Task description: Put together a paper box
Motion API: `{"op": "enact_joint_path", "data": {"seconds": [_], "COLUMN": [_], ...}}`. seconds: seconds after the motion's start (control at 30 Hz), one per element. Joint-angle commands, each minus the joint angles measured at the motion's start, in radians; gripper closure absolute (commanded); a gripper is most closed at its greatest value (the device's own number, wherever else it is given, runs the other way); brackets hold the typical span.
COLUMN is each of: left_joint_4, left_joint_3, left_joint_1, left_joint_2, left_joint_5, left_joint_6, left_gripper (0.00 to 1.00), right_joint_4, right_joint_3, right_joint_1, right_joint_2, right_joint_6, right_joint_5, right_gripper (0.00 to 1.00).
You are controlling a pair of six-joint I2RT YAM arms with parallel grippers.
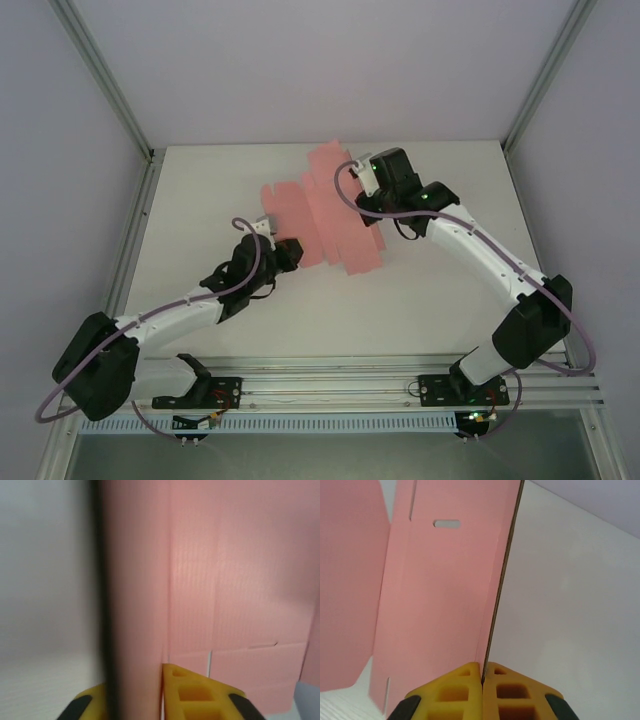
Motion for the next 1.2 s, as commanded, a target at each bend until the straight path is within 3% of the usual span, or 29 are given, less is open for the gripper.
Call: {"op": "enact_joint_path", "data": {"seconds": [0.0, 0.03, 0.13, 0.17, 0.27, 0.37, 0.5, 0.7, 0.87, 1.03, 1.17], "left_joint_4": [-0.17, -0.212, -0.398, -0.471, -0.678, -0.814, -0.791, -0.631, -0.526, -0.427, -0.39], "left_joint_3": [0.03, 0.035, 0.051, 0.057, 0.088, 0.144, 0.164, 0.217, 0.289, 0.354, 0.427], "left_joint_1": [-0.006, -0.006, -0.006, -0.006, -0.001, 0.021, 0.067, 0.199, 0.328, 0.371, 0.373], "left_joint_2": [0.003, -0.02, -0.14, -0.194, -0.334, -0.4, -0.393, -0.262, -0.1, 0.023, 0.15], "left_joint_5": [-0.083, -0.102, -0.216, -0.272, -0.412, -0.471, -0.456, -0.266, -0.049, 0.07, 0.232], "left_joint_6": [0.026, 0.043, 0.08, 0.091, 0.104, 0.111, 0.126, 0.209, 0.31, 0.466, 0.597], "left_gripper": [0.85, 0.75, 0.04, 0.0, 0.0, 0.0, 0.0, 0.0, 0.0, 0.0, 0.0], "right_joint_4": [0.013, 0.004, -0.053, -0.077, -0.154, -0.181, 0.027, 0.227, 0.394, 0.434, 0.417], "right_joint_3": [0.057, 0.068, 0.108, 0.122, 0.133, 0.119, 0.018, -0.039, -0.142, -0.188, -0.183], "right_joint_1": [0.008, 0.007, 0.002, 0.002, 0.002, 0.002, 0.011, 0.019, 0.029, 0.037, 0.039], "right_joint_2": [-0.003, -0.001, 0.015, 0.022, 0.032, 0.033, 0.019, 0.09, 0.124, 0.135, 0.146], "right_joint_6": [-0.168, -0.215, -0.361, -0.41, -0.583, -0.754, -0.911, -1.078, -1.129, -1.105, -1.102], "right_joint_5": [0.015, 0.032, 0.039, 0.026, -0.064, -0.146, -0.169, -0.097, -0.119, -0.168, -0.182], "right_gripper": [1.0, 1.0, 1.0, 1.0, 0.99, 1.0, 1.0, 1.0, 1.0, 1.0, 1.0]}}
